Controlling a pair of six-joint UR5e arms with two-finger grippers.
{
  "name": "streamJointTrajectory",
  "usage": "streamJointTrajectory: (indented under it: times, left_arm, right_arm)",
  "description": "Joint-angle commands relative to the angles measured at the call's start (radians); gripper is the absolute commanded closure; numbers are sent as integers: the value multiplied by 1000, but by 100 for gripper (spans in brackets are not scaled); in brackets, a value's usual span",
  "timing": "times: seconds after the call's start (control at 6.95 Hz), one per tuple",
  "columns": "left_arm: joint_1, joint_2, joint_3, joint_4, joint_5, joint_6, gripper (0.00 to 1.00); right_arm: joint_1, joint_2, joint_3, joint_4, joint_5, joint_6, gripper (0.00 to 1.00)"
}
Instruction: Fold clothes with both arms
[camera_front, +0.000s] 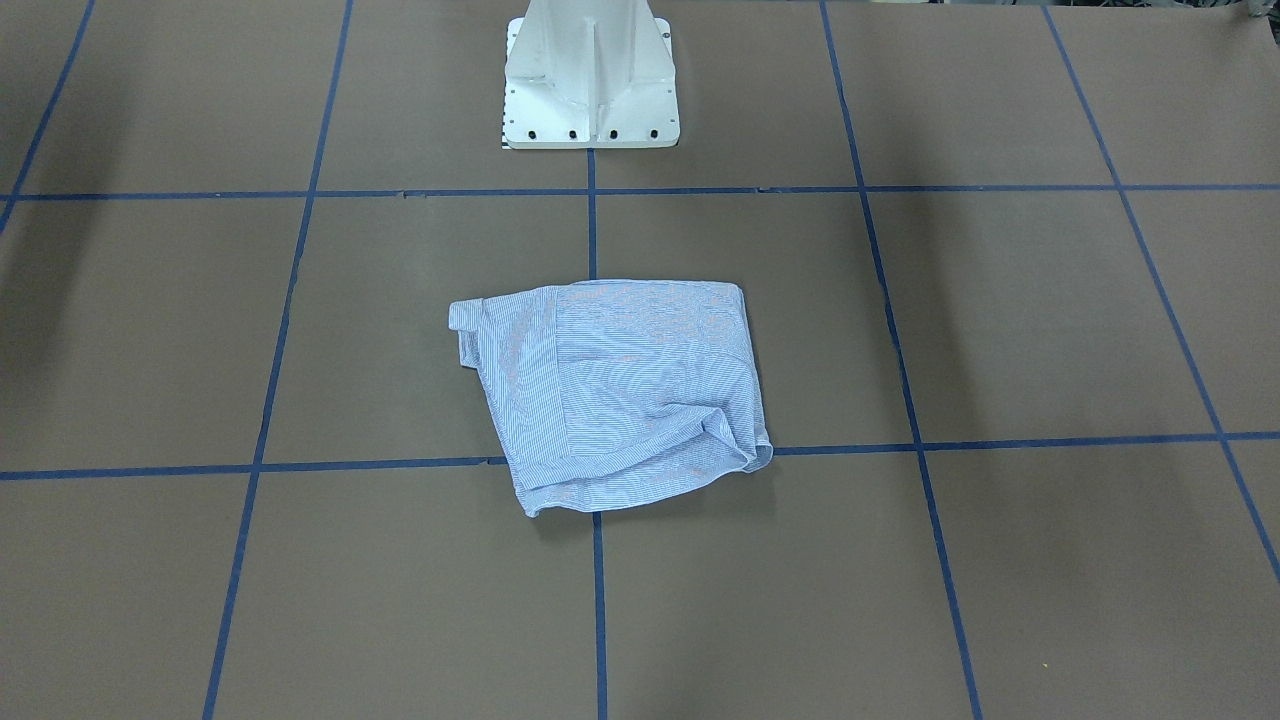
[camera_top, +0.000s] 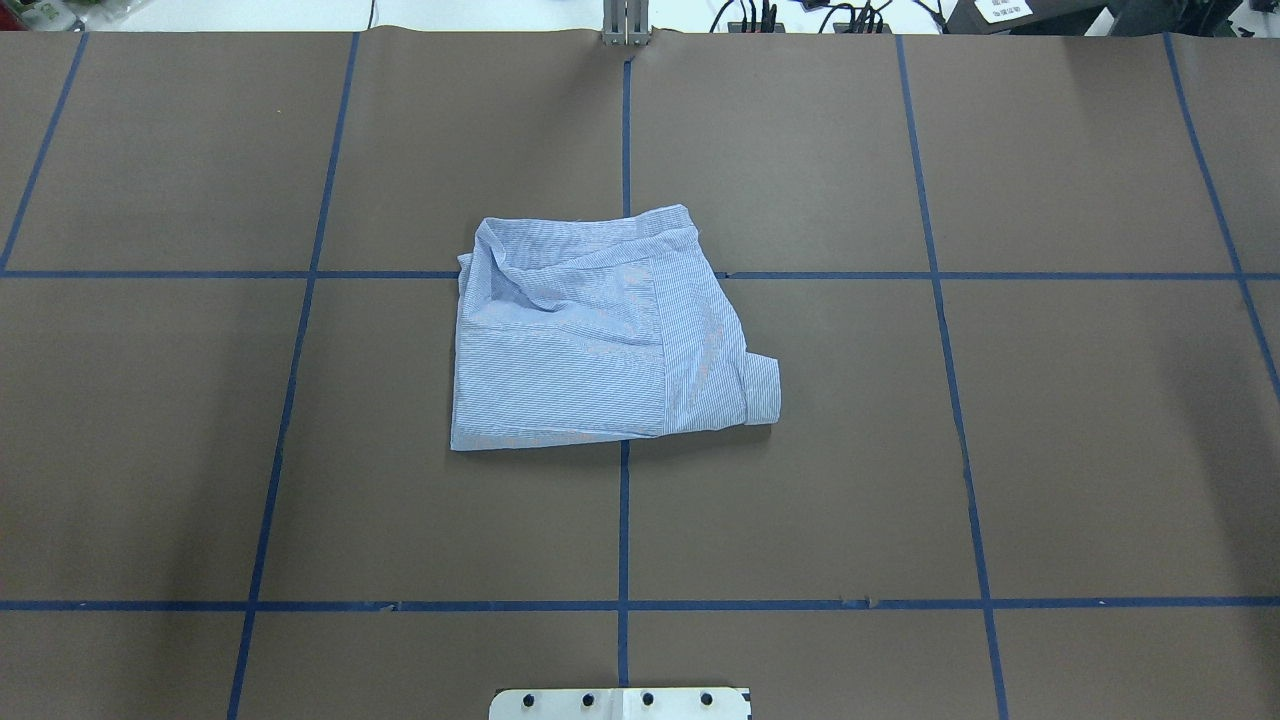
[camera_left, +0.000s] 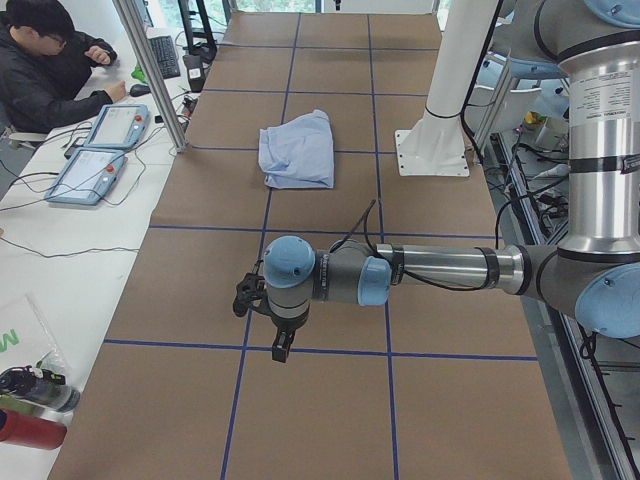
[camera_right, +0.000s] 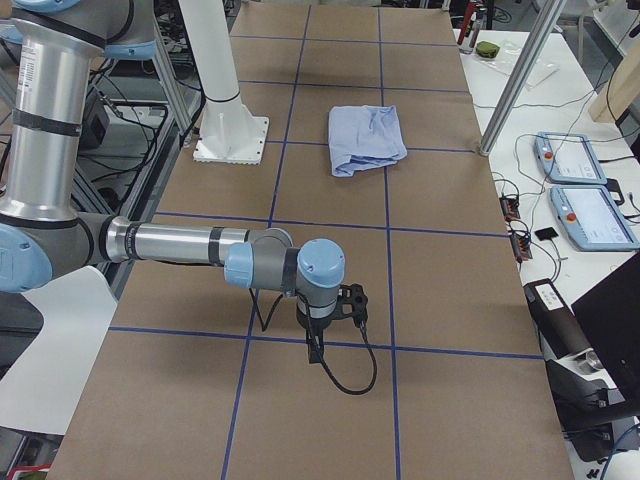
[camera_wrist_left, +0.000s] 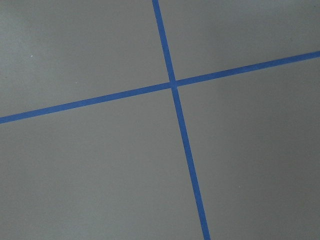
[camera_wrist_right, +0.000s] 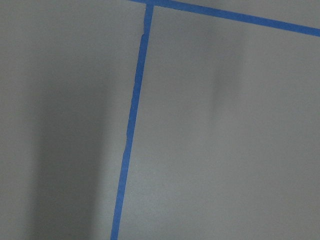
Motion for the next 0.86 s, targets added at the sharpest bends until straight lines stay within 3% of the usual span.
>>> streamJointTrajectory:
  times: [0.0, 0.72]
  left_arm:
    - [1, -8, 17, -4, 3, -2, 0]
    - [0, -2, 28, -6, 4, 3, 0]
  right_arm:
    - [0, -2, 1, 0, 0, 0, 0]
    - [0, -2, 3, 0, 0, 0, 0]
